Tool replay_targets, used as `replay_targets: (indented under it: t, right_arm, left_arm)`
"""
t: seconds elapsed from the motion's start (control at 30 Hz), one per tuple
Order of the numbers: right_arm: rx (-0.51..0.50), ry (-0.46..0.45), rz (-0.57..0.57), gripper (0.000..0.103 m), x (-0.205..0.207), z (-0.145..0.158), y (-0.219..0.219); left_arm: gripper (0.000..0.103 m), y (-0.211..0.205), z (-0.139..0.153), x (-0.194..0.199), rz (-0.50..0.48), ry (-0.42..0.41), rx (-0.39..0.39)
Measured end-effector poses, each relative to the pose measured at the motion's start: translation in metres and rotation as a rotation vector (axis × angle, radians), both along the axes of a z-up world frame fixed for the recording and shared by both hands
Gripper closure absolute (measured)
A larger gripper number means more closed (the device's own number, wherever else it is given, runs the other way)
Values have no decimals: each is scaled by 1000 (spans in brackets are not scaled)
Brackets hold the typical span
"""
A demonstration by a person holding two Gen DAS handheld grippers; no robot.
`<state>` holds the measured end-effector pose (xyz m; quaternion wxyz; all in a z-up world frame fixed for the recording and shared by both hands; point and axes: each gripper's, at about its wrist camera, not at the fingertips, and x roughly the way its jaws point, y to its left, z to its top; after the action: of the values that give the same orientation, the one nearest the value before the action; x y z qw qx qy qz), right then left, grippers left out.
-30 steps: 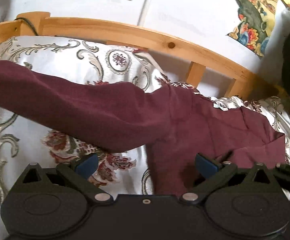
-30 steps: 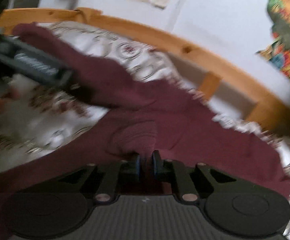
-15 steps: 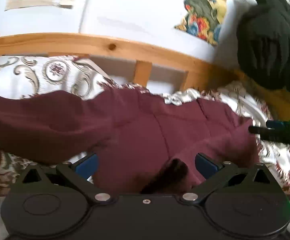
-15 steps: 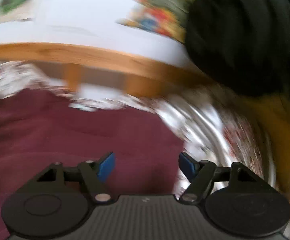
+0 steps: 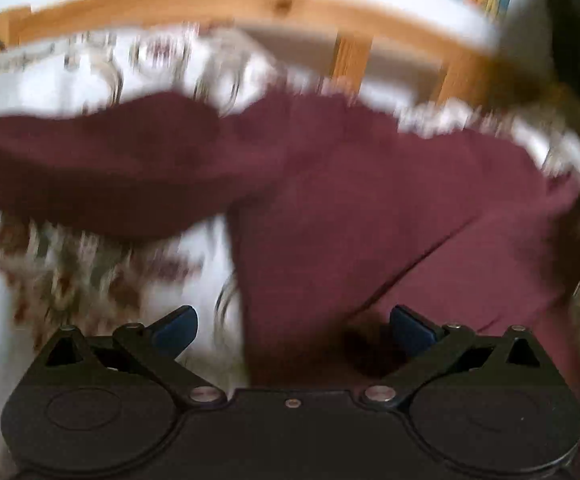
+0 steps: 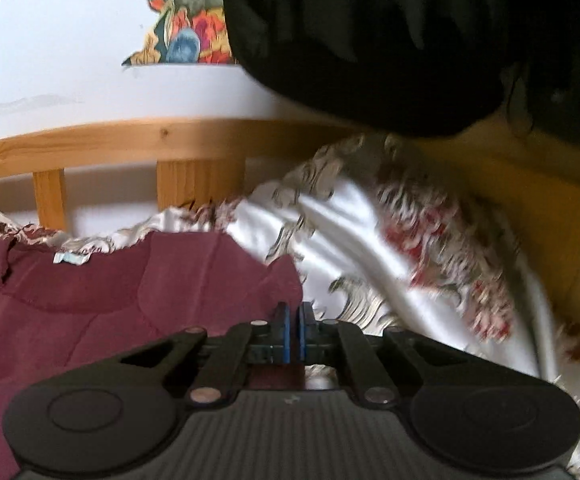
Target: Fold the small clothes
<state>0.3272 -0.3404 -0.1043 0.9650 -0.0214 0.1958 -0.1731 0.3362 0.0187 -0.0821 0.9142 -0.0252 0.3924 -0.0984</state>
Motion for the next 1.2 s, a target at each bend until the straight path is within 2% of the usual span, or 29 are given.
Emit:
replay_targets:
  t: [0.07, 0.13, 0.2, 0.23, 0.27, 0.37, 0.47, 0.53, 0.6, 0.67, 0.7, 0.77, 0.83, 0.93, 1.0, 1.1, 1.2]
  right_arm:
    - [-22, 23, -13, 96, -2, 1, 2]
    - [-47, 50, -21, 94, -4, 1, 5]
    - [-57, 77, -4, 80, -10, 2, 11]
    - [-58, 86, 10, 64, -13, 3, 15]
    - [-72, 94, 28, 56, -16, 3, 19]
    - [-111, 136, 33, 56, -9, -3, 21]
    - [-140, 212, -65, 59, 6, -18, 4]
    - [-93, 194, -84, 57, 2, -21, -6]
    - [-36, 175, -96, 47, -7, -9, -2]
    - [-7, 121, -64, 33, -16, 12, 12]
    - [4, 89, -46, 29, -20, 23, 21]
    - [37, 26, 17, 14, -33, 46, 45]
    - [81, 8, 79, 7, -49, 63, 71]
    - [125, 22, 180, 0, -92, 75, 119]
    - [116, 13, 299, 0, -122, 76, 150]
    - [-10, 44, 494, 0, -147, 61, 197]
    - [-217, 55, 709, 0, -159, 35, 231]
  left_arm:
    - [1, -3, -8, -2, -12, 70, 44]
    - [1, -5, -11, -6, -28, 86, 81]
    - [1, -6, -10, -10, -19, 61, 111]
    - [1, -5, -8, -10, -9, 56, 119]
    - [1, -5, -8, -10, -1, 54, 111]
    - [1, -1, -6, -9, 12, 47, 70]
    - [3, -4, -10, -6, 17, 62, 108]
    - [4, 2, -5, -6, 50, 64, 87]
    - [3, 16, 5, -8, 96, 67, 34]
    - [3, 37, 18, -12, 141, 58, -12]
    - [3, 49, 25, -15, 172, 54, -19]
    - [3, 77, 40, -21, 232, 29, -30]
    - [1, 110, 57, -30, 296, 0, -31]
    - [1, 154, 77, -41, 372, -54, -17]
    - [1, 183, 89, -46, 392, -86, 8]
    - [1, 209, 113, -43, 396, -166, 116]
    - [1, 217, 134, -36, 300, -274, 303]
